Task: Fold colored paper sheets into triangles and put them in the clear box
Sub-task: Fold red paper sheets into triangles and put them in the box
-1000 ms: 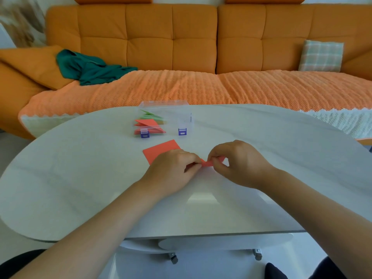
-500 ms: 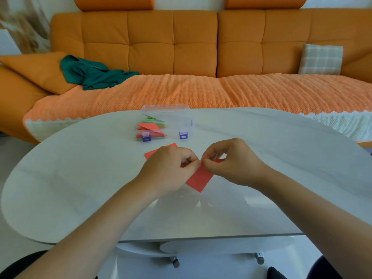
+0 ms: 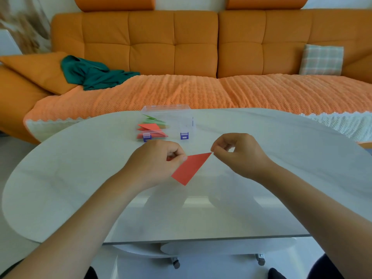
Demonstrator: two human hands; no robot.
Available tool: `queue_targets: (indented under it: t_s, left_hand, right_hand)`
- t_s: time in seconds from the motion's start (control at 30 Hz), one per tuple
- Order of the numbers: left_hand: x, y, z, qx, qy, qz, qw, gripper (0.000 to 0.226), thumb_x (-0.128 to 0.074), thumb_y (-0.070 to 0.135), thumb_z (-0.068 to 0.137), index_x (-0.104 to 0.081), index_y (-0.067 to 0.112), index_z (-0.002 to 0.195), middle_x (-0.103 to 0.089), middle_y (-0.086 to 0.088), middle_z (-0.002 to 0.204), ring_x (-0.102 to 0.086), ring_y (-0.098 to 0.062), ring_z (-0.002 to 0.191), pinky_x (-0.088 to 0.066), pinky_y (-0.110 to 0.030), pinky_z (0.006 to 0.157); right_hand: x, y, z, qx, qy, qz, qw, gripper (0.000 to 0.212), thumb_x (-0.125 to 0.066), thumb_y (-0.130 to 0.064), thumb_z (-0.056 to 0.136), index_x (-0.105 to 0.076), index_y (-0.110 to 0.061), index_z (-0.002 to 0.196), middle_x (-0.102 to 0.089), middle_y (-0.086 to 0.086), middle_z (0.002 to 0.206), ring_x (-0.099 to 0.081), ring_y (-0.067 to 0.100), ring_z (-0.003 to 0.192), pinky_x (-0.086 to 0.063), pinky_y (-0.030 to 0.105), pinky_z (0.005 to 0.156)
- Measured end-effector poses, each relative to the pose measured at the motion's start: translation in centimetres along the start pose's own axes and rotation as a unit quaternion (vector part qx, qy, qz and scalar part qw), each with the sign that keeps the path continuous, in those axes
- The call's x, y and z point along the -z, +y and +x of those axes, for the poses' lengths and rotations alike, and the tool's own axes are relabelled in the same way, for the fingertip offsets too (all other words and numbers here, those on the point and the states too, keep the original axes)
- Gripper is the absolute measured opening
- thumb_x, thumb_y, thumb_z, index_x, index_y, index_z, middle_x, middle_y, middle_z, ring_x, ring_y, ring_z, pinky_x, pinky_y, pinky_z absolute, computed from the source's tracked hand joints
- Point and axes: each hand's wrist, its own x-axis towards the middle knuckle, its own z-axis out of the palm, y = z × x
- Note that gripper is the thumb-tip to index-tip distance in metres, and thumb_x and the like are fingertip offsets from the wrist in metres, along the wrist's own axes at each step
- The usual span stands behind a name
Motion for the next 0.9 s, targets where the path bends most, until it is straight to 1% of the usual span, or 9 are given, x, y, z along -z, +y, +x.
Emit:
queue_targets:
  t_s: [0.07, 0.1, 0.17, 0.33, 0.47, 0.57, 0.67, 0.8, 0.9]
  left_hand:
    - [-0.3, 0.2, -0.1, -0.006, -0.005, -0.002, 1.0, 0.013, -0.064, 0.034, 0.092, -0.074, 0.033, 0.084, -0.071, 0.023, 0.082, -0.065, 0.002, 0.083, -0.055, -0.032, 0.078]
    - [-0.4, 0.3, -0.1, -0.008, -0.006, -0.001, 1.0, 0.013, -0.064, 0.035, 0.093, -0.073, 0.034, 0.085, -0.07, 0.023, 0.083, -0.064, 0.001, 0.084, -0.055, -0.033, 0.077]
    - [-0.5, 0.6, -0.1, -0.009, -0.006, 0.004, 1.0, 0.013, -0.063, 0.038, 0.094, -0.072, 0.036, 0.085, -0.07, 0.022, 0.082, -0.063, -0.001, 0.083, -0.054, -0.033, 0.074]
    - [-0.6, 1.6, -0.6, -0.018, 0.015, 0.075, 0.997, 0.014, -0.058, 0.042, 0.094, -0.072, 0.042, 0.095, -0.066, 0.025, 0.084, -0.059, -0.002, 0.084, -0.045, -0.02, 0.067]
    - [-0.8, 2.0, -0.8, -0.034, 0.023, 0.093, 0.995, 0.016, -0.058, 0.042, 0.089, -0.072, 0.036, 0.086, -0.069, 0.017, 0.078, -0.061, -0.007, 0.076, -0.05, -0.027, 0.064]
    - [-0.4, 1.7, -0.7, -0.021, 0.029, 0.057, 0.998, 0.013, -0.064, 0.035, 0.082, -0.07, 0.033, 0.071, -0.067, 0.019, 0.068, -0.063, -0.003, 0.071, -0.051, -0.025, 0.061]
    - [0.1, 1.2, -0.5, -0.01, 0.028, 0.039, 0.999, 0.019, -0.067, 0.028, 0.078, -0.065, 0.034, 0.06, -0.065, 0.024, 0.063, -0.062, -0.001, 0.066, -0.052, -0.025, 0.061]
    - [1.0, 0.0, -0.2, -0.014, 0.027, 0.064, 0.997, 0.017, -0.067, 0.025, 0.077, -0.067, 0.029, 0.06, -0.065, 0.02, 0.061, -0.062, -0.005, 0.063, -0.055, -0.03, 0.063]
    - [1.8, -1.1, 0.1, -0.009, 0.009, 0.119, 0.993, 0.014, -0.064, 0.025, 0.078, -0.069, 0.023, 0.065, -0.068, 0.011, 0.065, -0.063, -0.01, 0.068, -0.056, -0.035, 0.066]
  right_hand:
    - [-0.4, -0.7, -0.2, 0.03, -0.03, 0.022, 0.999, 0.01, -0.067, -0.03, 0.088, -0.076, -0.03, 0.094, -0.072, -0.019, 0.091, -0.065, 0.002, 0.087, -0.051, 0.014, 0.078]
    - [-0.6, -0.9, -0.2, 0.04, -0.05, 0.022, 0.998, 0.009, -0.069, -0.031, 0.088, -0.076, -0.03, 0.095, -0.072, -0.019, 0.092, -0.064, 0.001, 0.087, -0.049, 0.013, 0.078]
    - [-1.0, -1.0, -0.1, 0.049, -0.067, 0.016, 0.996, 0.006, -0.071, -0.028, 0.089, -0.078, -0.028, 0.088, -0.073, -0.018, 0.086, -0.064, 0.002, 0.083, -0.05, 0.016, 0.077]
    - [-1.5, -1.1, -0.2, 0.085, -0.059, -0.01, 0.995, 0.01, -0.071, -0.023, 0.089, -0.077, -0.028, 0.083, -0.073, -0.017, 0.08, -0.065, 0.004, 0.079, -0.052, 0.022, 0.076]
    - [-1.7, -1.6, -0.4, 0.136, -0.066, -0.039, 0.988, 0.007, -0.071, -0.022, 0.089, -0.075, -0.027, 0.085, -0.072, -0.016, 0.082, -0.065, 0.006, 0.078, -0.051, 0.024, 0.077]
    - [-1.6, -1.6, -0.3, 0.124, -0.064, -0.028, 0.99, 0.008, -0.07, -0.02, 0.09, -0.075, -0.024, 0.086, -0.072, -0.015, 0.084, -0.065, 0.005, 0.08, -0.051, 0.023, 0.078]
    - [-1.1, -1.4, 0.1, 0.099, -0.046, -0.016, 0.994, 0.01, -0.069, -0.019, 0.09, -0.076, -0.023, 0.084, -0.072, -0.015, 0.082, -0.064, 0.004, 0.081, -0.051, 0.02, 0.076]
    - [-0.6, -0.8, 0.7, 0.059, -0.032, -0.026, 0.997, 0.013, -0.067, -0.021, 0.092, -0.074, -0.028, 0.083, -0.072, -0.015, 0.083, -0.063, 0.003, 0.081, -0.051, 0.018, 0.072]
    - [-0.4, -0.3, 1.0, 0.034, -0.034, -0.042, 0.998, 0.012, -0.066, -0.024, 0.094, -0.073, -0.03, 0.086, -0.072, -0.015, 0.085, -0.063, 0.003, 0.081, -0.051, 0.019, 0.072]
